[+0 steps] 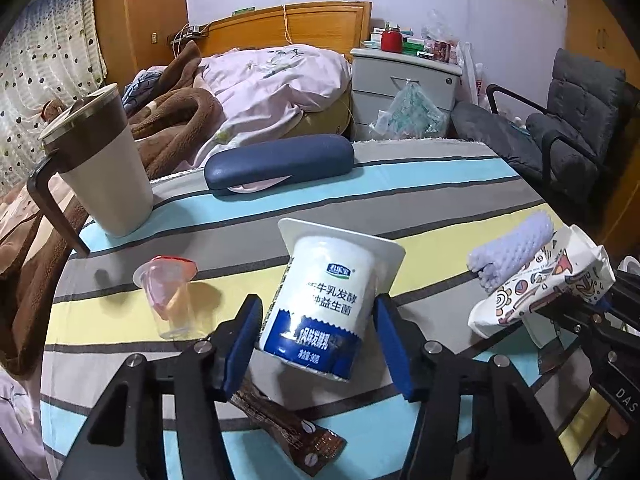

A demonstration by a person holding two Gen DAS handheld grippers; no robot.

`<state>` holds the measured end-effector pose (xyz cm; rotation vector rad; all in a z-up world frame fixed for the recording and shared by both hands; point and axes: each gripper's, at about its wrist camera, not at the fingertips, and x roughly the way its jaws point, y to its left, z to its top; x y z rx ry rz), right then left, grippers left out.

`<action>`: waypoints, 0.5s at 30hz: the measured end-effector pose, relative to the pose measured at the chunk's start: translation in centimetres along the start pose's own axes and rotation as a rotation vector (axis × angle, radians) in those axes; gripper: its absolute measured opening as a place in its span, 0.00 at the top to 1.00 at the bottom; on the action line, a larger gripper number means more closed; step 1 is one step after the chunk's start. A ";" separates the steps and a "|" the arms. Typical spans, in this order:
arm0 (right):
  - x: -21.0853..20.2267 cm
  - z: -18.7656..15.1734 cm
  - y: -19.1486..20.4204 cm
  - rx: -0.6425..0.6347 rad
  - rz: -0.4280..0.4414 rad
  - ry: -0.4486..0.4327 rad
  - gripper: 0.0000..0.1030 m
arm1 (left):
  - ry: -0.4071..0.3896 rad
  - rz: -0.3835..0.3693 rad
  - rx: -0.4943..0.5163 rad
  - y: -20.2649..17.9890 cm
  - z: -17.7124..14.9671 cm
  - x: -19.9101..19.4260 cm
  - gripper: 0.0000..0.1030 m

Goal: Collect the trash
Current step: 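Grasp the patterned paper cup with the right tool while the left tool grasps the white yogurt cup, then carry the paper cup and yogurt cup over the white bin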

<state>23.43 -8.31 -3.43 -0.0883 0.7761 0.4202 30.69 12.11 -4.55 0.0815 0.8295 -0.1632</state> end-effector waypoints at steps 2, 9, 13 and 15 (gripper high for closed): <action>-0.2 -0.1 -0.1 0.003 0.000 -0.004 0.84 | -0.008 0.000 -0.003 -0.1 0.0 -0.3 0.43; -1.3 -0.1 -0.1 0.010 -0.003 -0.028 0.84 | -0.042 -0.002 0.003 -1.1 -0.3 -2.6 0.47; -2.2 -0.1 0.0 0.011 -0.001 -0.044 0.84 | -0.062 -0.010 0.000 -1.7 -0.5 -3.9 0.50; -2.8 -0.2 0.0 0.010 -0.004 -0.054 0.84 | -0.065 -0.009 -0.003 -1.9 -0.6 -4.3 0.50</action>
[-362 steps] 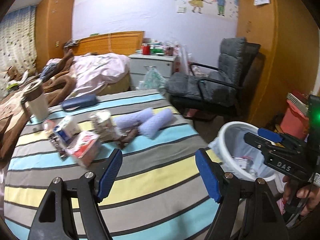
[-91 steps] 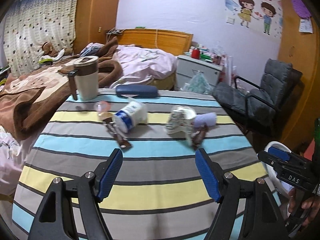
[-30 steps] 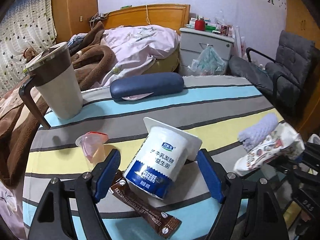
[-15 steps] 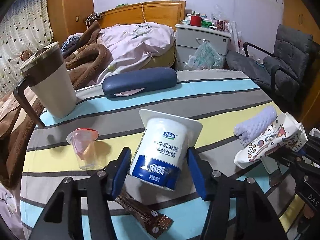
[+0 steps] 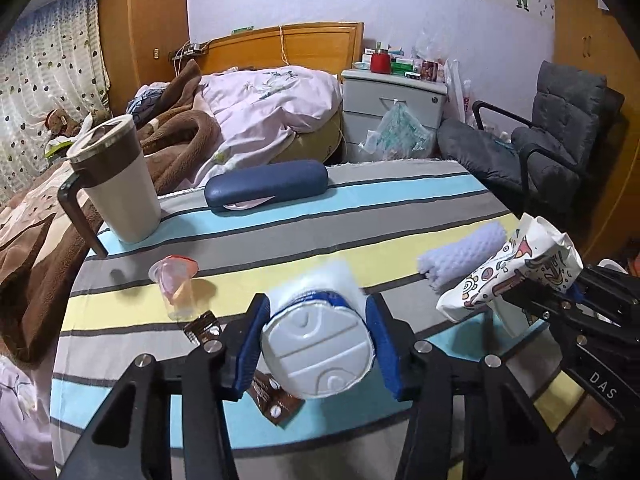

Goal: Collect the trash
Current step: 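Carry the paper cup and yogurt cup over the white bin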

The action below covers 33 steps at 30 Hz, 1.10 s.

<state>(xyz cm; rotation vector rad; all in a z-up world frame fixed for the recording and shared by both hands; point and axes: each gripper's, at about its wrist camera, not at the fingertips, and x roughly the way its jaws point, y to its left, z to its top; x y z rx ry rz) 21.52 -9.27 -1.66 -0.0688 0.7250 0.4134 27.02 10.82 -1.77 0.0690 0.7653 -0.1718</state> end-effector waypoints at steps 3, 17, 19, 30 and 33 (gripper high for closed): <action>-0.5 -0.3 -0.1 0.005 -0.002 -0.004 0.84 | 0.004 0.000 -0.007 -0.2 -0.4 -0.4 0.50; -3.4 -0.9 -1.0 0.043 -0.024 -0.050 0.84 | -0.048 -0.040 0.005 -3.2 -1.4 -4.0 0.50; -4.1 -1.1 -1.2 0.050 -0.031 -0.060 0.84 | -0.059 -0.049 0.014 -4.0 -1.4 -4.8 0.50; -7.4 -2.3 -3.5 0.093 -0.104 -0.097 0.84 | -0.104 -0.124 0.062 -9.4 -1.4 -7.2 0.50; -8.5 -2.8 -4.4 0.113 -0.130 -0.108 0.84 | -0.115 -0.158 0.070 -11.1 -1.5 -7.6 0.50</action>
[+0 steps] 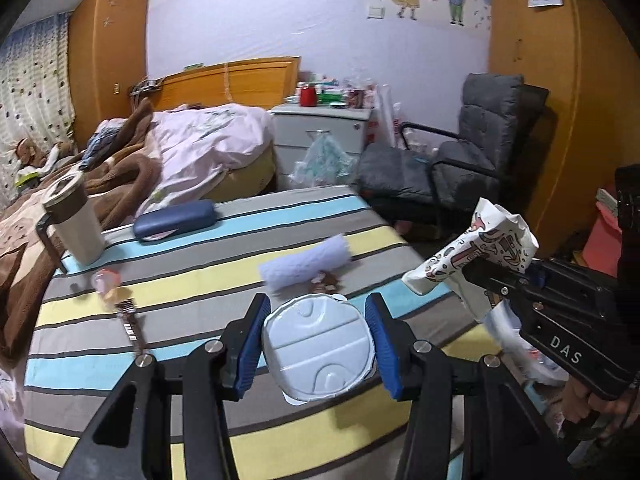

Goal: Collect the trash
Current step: 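Carry the paper cup and yogurt cup over the white bin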

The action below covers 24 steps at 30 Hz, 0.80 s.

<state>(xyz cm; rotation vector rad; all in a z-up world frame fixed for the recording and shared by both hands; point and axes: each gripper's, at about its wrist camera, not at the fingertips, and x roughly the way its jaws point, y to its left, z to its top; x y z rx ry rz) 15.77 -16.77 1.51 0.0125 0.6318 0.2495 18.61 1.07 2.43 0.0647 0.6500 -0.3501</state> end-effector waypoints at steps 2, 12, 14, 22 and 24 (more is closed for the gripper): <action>-0.7 -0.2 -0.8 0.010 -0.020 -0.009 0.84 | -0.007 -0.017 0.011 -1.3 0.1 -0.1 0.50; -3.9 -1.5 -5.1 0.074 -0.118 -0.037 0.84 | -0.023 -0.114 0.074 -8.0 0.6 -0.2 0.50; -4.4 -1.7 -5.8 0.084 -0.137 -0.039 0.84 | -0.026 -0.131 0.088 -9.3 0.7 -0.2 0.50; -6.4 -3.3 -9.4 0.136 -0.223 -0.036 0.84 | -0.015 -0.204 0.147 -14.2 1.0 0.7 0.50; -6.8 -3.7 -10.3 0.149 -0.248 -0.032 0.84 | -0.005 -0.224 0.160 -15.3 0.9 1.1 0.50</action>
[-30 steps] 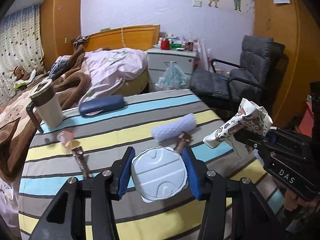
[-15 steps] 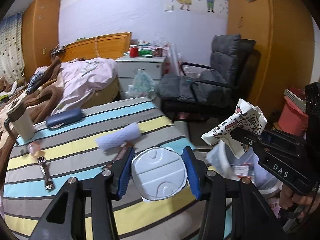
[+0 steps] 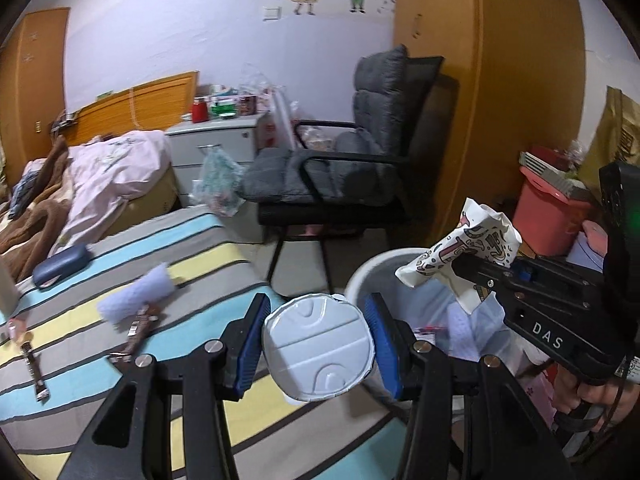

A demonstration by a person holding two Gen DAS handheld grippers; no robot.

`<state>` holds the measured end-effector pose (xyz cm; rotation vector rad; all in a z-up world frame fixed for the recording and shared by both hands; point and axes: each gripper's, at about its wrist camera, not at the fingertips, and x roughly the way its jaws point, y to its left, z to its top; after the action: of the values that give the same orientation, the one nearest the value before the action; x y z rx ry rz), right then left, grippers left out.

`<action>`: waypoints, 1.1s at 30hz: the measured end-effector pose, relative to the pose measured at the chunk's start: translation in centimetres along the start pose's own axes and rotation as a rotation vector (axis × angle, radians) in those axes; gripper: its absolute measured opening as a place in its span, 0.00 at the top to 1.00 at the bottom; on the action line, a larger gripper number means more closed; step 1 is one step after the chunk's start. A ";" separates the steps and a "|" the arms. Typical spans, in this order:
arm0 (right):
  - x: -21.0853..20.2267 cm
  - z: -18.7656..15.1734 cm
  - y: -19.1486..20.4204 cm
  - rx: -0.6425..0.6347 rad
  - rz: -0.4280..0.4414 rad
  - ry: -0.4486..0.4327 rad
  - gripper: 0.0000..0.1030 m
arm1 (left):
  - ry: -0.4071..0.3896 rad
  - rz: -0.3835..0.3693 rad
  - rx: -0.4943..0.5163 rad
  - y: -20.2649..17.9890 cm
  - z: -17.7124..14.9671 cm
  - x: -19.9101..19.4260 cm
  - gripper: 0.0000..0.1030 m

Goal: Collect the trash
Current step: 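Carry the paper cup and yogurt cup over the white bin, then open both tools to drop the cups into the bin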

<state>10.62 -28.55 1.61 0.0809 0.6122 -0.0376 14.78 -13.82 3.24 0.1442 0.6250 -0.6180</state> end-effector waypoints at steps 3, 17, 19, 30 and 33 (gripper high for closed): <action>-0.3 -0.5 -1.4 0.012 -0.035 0.012 0.84 | 0.010 -0.034 0.017 -1.5 0.2 0.9 0.50; 0.0 -2.7 -5.8 0.045 -0.145 0.107 0.83 | 0.088 -0.102 0.082 -7.0 -0.6 4.8 0.50; 0.1 -2.9 -6.4 0.053 -0.154 0.119 0.83 | 0.094 -0.103 0.093 -7.6 -0.7 5.1 0.50; 1.0 -3.6 -7.5 0.063 -0.187 0.187 0.82 | 0.108 -0.122 0.094 -8.3 -0.8 5.6 0.36; 1.0 -3.6 -7.7 0.070 -0.187 0.189 0.78 | 0.109 -0.119 0.084 -8.0 -0.8 5.6 0.35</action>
<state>8.94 -35.92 -2.41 0.0957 0.8062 -0.2350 13.27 -22.81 -0.27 0.2210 0.7170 -0.7556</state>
